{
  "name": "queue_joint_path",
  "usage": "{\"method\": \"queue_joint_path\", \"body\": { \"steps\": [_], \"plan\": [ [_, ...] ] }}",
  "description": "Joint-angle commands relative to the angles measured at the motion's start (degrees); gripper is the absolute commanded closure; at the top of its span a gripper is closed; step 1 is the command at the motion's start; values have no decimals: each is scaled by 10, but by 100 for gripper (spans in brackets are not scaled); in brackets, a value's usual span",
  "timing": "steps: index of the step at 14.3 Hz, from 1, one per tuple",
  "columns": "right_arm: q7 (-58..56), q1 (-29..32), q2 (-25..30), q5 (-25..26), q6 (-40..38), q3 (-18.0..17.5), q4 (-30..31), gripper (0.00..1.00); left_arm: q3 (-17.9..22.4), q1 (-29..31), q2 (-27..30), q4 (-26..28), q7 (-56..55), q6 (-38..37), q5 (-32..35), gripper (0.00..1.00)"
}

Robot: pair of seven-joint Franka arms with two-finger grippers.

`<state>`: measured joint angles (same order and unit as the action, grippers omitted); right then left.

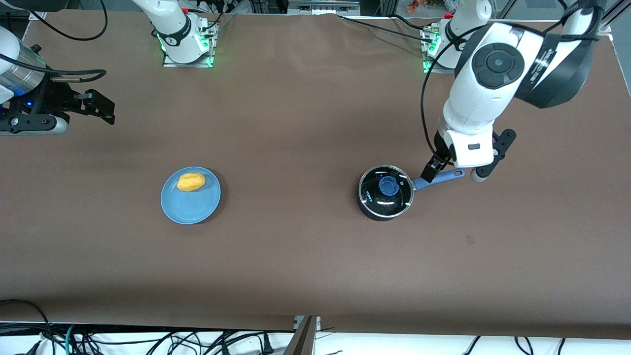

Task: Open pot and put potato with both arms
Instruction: 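Move the left gripper over the saucepan lid's blue knob, then lower the left gripper and close it on the blue lid knob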

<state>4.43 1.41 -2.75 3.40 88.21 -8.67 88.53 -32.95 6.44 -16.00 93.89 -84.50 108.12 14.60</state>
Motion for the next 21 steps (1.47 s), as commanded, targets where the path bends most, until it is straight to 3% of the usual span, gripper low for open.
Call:
{"method": "queue_joint_path", "body": {
  "steps": [1, 4, 10, 15, 18, 21],
  "plan": [
    [1, 5, 1, 8, 4, -5, 2, 0, -3, -9, -22, -6, -77, 35, 17, 0],
    [2, 5, 1, 8, 3, -4, 2, 0, -4, -13, -39, -6, -152, 83, 24, 0],
    [2, 5, 1, 8, 3, -4, 2, 0, -3, -87, -77, -10, -301, 97, 101, 0],
    [3, 5, 1, 8, 3, -4, 2, 0, -3, -89, -90, -1, -304, 143, 98, 0],
    [4, 5, 1, 8, 2, -4, 2, 0, -4, -86, -81, 59, -295, 182, 99, 1],
    [8, 4, 1, 8, 2, -5, 2, 0, -15, -73, -55, 83, -274, 179, 93, 4]
  ]
}}
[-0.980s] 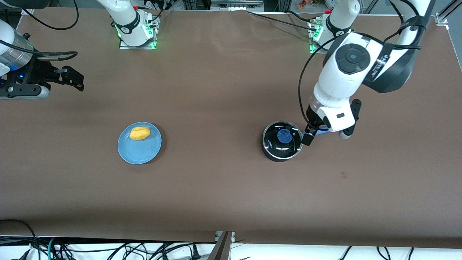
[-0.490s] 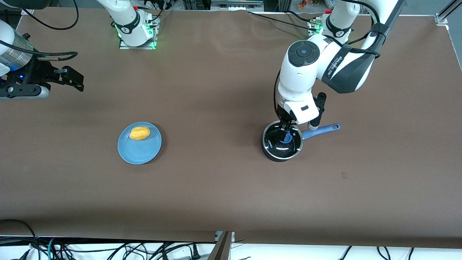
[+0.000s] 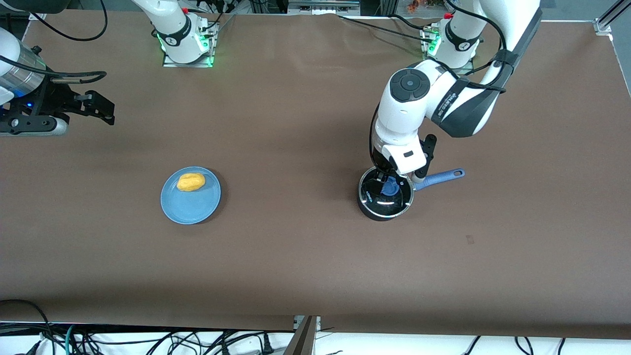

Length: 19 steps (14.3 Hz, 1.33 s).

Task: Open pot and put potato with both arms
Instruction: 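Lower the left gripper and close it on the blue lid knob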

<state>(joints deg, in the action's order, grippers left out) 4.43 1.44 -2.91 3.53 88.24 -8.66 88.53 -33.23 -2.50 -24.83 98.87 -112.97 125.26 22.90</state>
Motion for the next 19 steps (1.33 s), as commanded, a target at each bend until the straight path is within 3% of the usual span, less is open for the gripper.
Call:
{"method": "queue_joint_path", "body": {
  "steps": [1, 5, 9, 19],
  "plan": [
    [8, 3, 3, 8, 2, -5, 2, 0, -12, 17, 44, 47, 12, 9, 6, 4],
    [8, 3, 3, 7, 1, -5, 2, 0, -13, 21, 48, 71, 12, 20, 2, 4],
    [9, 3, 4, 8, 1, -6, 2, 0, -12, 26, 65, 140, 12, 89, 2, 3],
    [9, 3, 4, 7, 1, -6, 2, 0, -8, 40, 22, 135, 13, 117, 22, 3]
  ]
}}
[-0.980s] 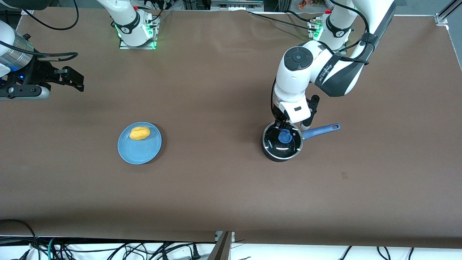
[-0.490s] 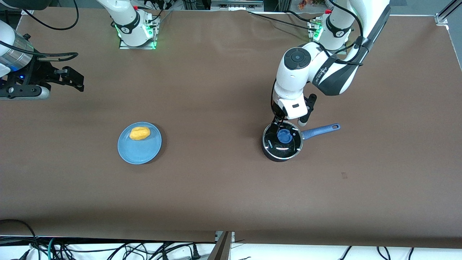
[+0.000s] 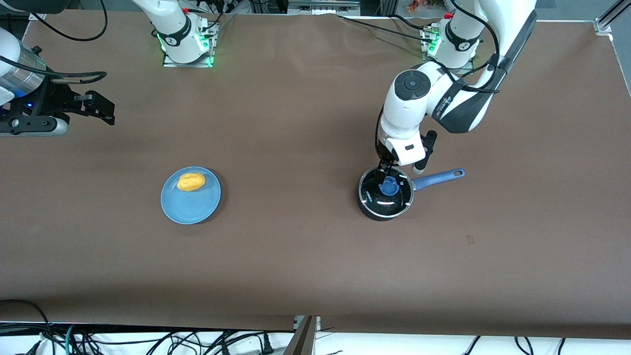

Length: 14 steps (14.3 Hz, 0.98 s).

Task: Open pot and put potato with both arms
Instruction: 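Lower the left gripper and close it on the blue lid knob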

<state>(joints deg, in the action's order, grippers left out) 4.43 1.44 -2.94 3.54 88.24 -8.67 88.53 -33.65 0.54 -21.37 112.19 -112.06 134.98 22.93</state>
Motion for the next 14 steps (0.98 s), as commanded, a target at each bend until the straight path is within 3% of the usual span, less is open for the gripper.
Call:
{"method": "queue_joint_path", "body": {
  "steps": [1, 14],
  "plan": [
    [9, 2, 4, 7, 1, -6, 2, 0, -4, 10, -18, 1, 4, 23, 28, 3],
    [9, 3, 4, 7, 2, -6, 2, 0, 16, 7, -60, -21, -3, 49, 63, 2]
  ]
}}
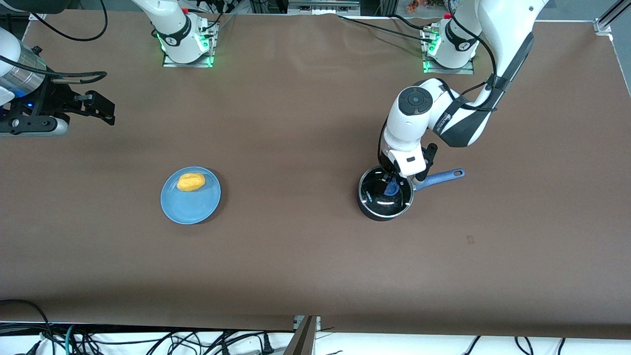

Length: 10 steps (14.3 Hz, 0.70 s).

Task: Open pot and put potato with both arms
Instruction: 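Lower the left gripper and close it on the blue lid knob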

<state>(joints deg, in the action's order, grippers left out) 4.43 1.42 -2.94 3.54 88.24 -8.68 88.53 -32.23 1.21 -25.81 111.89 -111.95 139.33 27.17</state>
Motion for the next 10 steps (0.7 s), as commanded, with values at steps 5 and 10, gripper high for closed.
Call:
{"method": "queue_joint_path", "body": {
  "steps": [5, 10],
  "plan": [
    [9, 3, 4, 7, 1, -5, 2, 0, 2, -3, -28, -26, -12, 5, 25, 2],
    [9, 3, 4, 7, 2, -5, 2, 0, 2, -2, -30, -26, -12, 6, 30, 8]
  ]
}}
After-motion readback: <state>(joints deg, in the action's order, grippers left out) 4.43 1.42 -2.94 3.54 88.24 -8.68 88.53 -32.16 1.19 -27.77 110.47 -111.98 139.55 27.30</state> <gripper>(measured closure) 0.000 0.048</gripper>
